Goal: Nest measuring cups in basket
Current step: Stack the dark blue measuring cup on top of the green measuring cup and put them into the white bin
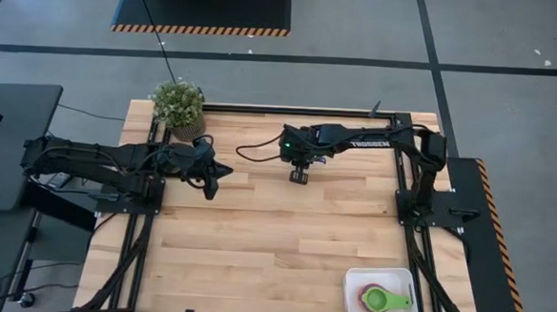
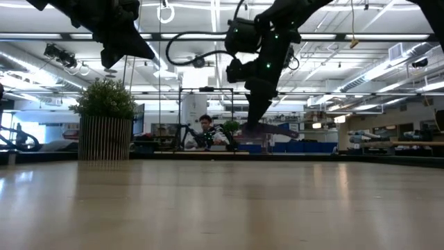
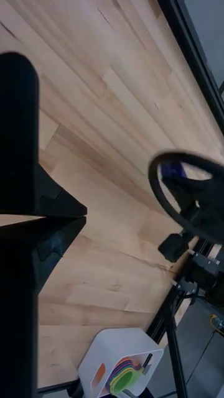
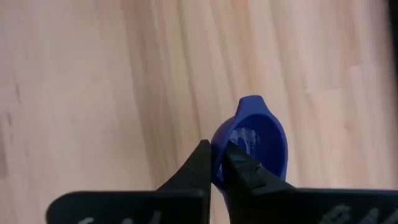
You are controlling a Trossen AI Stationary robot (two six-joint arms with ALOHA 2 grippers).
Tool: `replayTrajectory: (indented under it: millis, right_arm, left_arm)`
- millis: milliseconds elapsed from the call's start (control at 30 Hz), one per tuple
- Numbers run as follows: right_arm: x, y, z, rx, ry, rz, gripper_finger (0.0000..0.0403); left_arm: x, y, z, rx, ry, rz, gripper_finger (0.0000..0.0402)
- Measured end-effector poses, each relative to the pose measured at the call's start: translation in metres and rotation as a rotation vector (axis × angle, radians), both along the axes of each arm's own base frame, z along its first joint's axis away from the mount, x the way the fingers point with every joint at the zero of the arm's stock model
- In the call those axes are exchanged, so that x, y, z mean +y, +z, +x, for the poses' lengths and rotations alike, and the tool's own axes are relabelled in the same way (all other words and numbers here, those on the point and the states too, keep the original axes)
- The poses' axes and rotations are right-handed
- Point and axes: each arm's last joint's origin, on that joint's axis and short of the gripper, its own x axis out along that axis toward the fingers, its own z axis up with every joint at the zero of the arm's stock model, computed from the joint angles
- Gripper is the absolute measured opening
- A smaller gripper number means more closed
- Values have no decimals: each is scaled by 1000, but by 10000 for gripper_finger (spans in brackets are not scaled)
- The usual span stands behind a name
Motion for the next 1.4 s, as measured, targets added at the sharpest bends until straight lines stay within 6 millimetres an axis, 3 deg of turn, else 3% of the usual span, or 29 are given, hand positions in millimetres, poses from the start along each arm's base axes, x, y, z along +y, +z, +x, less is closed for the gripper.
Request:
replayTrajectory:
  millis: [300, 833, 1100, 1400]
  right_arm:
    - [28, 29, -15, 14, 38, -41, 20]
    - [132, 100, -89, 0, 0, 61, 20]
    - [187, 115, -132, 36, 132, 118, 20]
    - [244, 122, -177, 47, 156, 236, 20]
  left_arm:
    - [0, 0, 0, 1, 0, 1, 13]
    - [0, -1, 0, 9, 0, 0, 13]
    - [0, -1, -1, 2, 32, -56, 13]
    - [0, -1, -1, -18, 75, -132, 13]
